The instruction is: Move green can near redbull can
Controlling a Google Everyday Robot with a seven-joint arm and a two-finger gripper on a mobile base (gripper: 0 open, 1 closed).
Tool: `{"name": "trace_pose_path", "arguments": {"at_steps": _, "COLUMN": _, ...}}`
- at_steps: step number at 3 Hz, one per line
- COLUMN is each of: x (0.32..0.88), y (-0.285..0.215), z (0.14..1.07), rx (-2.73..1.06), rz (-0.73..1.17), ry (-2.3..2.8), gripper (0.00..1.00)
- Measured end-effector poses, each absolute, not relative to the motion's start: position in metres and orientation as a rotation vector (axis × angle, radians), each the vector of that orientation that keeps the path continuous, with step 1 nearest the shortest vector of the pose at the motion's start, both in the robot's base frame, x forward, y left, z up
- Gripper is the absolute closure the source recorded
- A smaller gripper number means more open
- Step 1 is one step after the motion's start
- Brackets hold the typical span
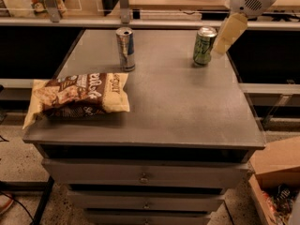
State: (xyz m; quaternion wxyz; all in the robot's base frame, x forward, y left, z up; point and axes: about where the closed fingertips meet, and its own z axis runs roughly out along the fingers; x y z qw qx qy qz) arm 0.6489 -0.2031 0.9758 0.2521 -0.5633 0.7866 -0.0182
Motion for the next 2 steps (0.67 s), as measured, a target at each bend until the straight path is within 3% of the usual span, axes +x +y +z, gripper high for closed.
{"name": "trace_pose_path", "arguments": {"at_steps": 2, "x": 0.715, "y": -0.187, "z": 0.934, "rx": -1.468, "rz": 0.040, "ry": 2.148, "gripper": 0.00}}
